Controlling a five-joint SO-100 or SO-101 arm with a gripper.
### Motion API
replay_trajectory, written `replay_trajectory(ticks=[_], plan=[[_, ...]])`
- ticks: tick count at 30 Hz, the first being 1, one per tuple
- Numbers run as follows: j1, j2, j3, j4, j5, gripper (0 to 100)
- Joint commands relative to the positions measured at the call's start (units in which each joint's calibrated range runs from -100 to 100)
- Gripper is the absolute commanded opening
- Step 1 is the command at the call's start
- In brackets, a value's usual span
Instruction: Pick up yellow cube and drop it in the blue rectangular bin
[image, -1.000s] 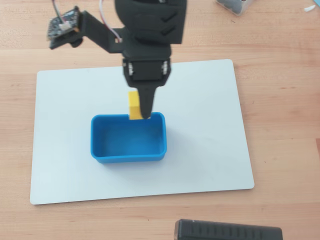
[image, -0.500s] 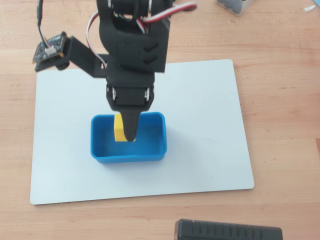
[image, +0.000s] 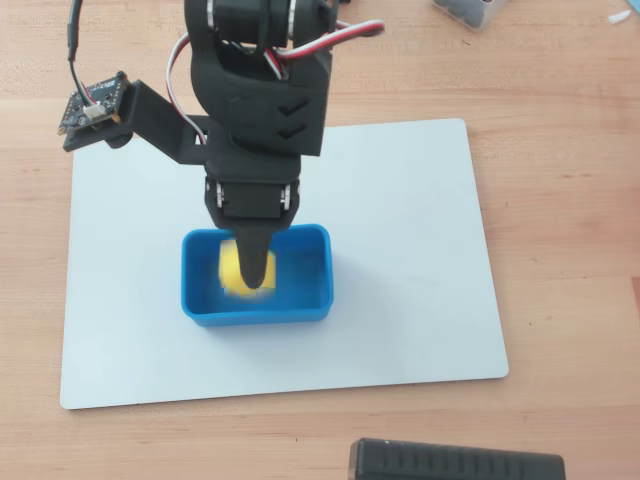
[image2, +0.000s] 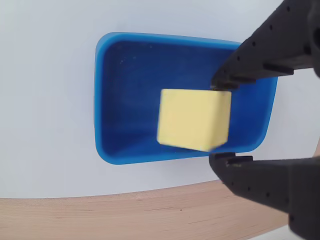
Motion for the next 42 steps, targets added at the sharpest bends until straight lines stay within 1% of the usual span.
replay_trajectory(ticks=[1,5,7,10,19,23,27,35,39,42], plan=[[0.99,-1.12,-9.08,-0.87,0.24,17],[0.31,-2.14,-8.72,1.03,0.15,17],[-0.38,-5.30,-5.99,1.36,-0.24,17],[-2.01,-8.64,-4.08,4.50,-1.42,11],[-4.67,-31.77,16.37,4.67,-2.34,5],[-4.75,-43.11,26.83,4.17,-2.34,4],[-4.84,-52.49,39.46,0.37,-2.30,3],[-6.13,-71.16,69.01,-14.99,-1.66,0],[-7.67,-81.94,80.10,-17.22,-1.51,0],[-8.18,-87.23,84.92,-16.88,-1.42,0]])
